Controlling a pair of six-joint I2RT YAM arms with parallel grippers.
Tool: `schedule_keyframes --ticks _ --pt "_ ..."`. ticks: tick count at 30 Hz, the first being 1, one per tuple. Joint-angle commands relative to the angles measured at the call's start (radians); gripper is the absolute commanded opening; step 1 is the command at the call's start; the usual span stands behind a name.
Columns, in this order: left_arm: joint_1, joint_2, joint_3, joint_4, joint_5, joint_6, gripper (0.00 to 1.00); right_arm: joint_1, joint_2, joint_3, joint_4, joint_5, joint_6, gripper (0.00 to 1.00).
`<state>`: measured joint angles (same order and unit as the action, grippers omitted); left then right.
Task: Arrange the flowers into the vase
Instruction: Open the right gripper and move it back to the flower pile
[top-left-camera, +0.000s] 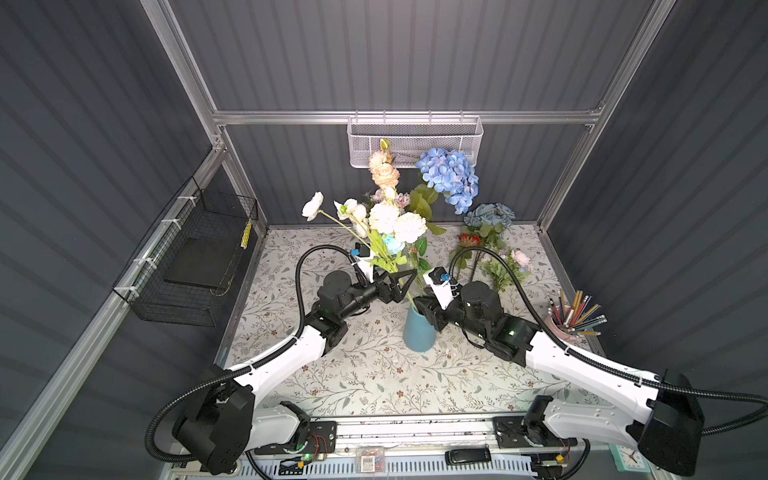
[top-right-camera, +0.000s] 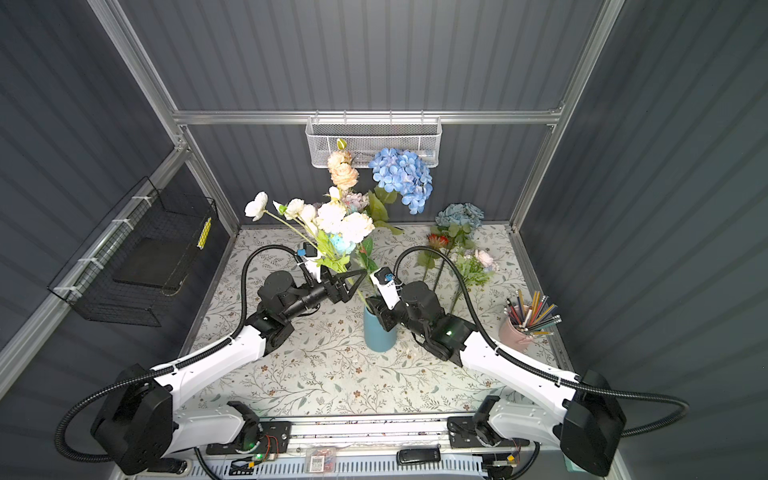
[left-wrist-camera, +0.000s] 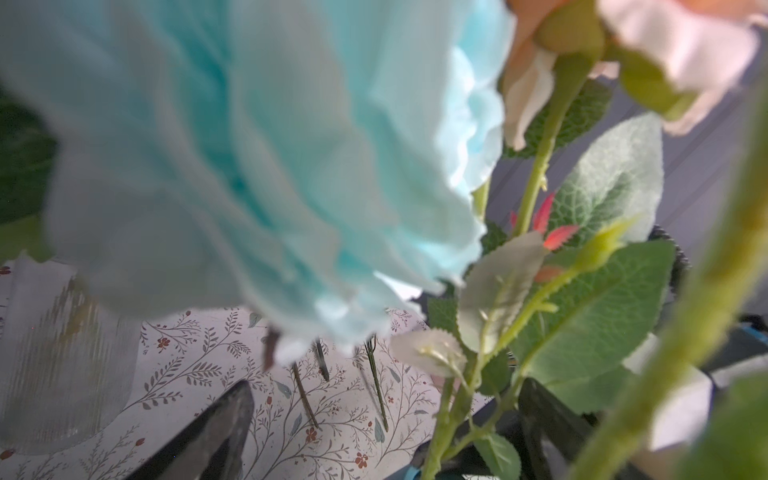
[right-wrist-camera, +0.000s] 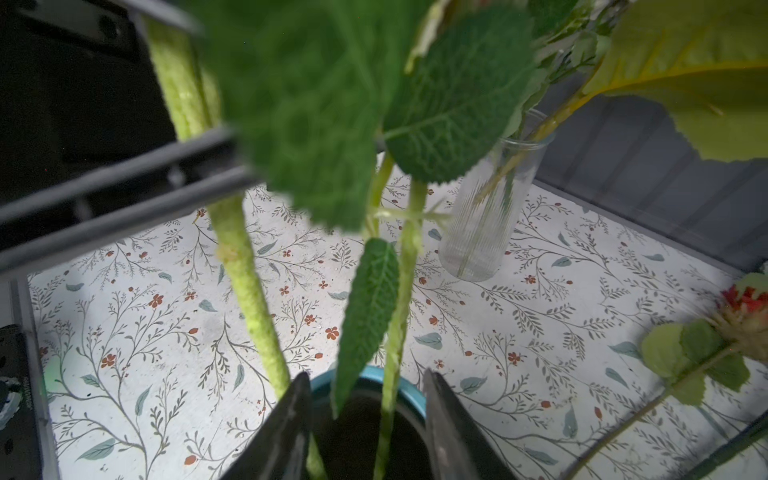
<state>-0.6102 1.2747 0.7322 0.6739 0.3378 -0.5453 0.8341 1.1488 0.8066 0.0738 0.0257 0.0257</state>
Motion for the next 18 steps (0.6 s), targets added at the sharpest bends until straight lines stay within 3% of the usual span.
schedule_keyframes --ticks 1,9,13,18 --pt "-0.006 0.005 0.023 0.018 0.0 0.004 0.99 0.007 -0.045 0.049 -0.039 0.002 -0.01 0.52" --pt "-0.006 0.026 0.029 0.029 -0.036 -0.002 0.99 0.003 -0.14 0.06 -0.074 0.103 -0.043 0.6" --pt "-0.006 0.039 0.033 0.035 -0.052 -0.008 0.99 -0.007 -0.169 0.041 -0.052 0.211 -0.032 0.6" --pt "-0.007 0.051 0.037 0.036 -0.062 -0.014 0.99 -0.059 -0.187 -0.025 0.009 0.318 0.054 0.59"
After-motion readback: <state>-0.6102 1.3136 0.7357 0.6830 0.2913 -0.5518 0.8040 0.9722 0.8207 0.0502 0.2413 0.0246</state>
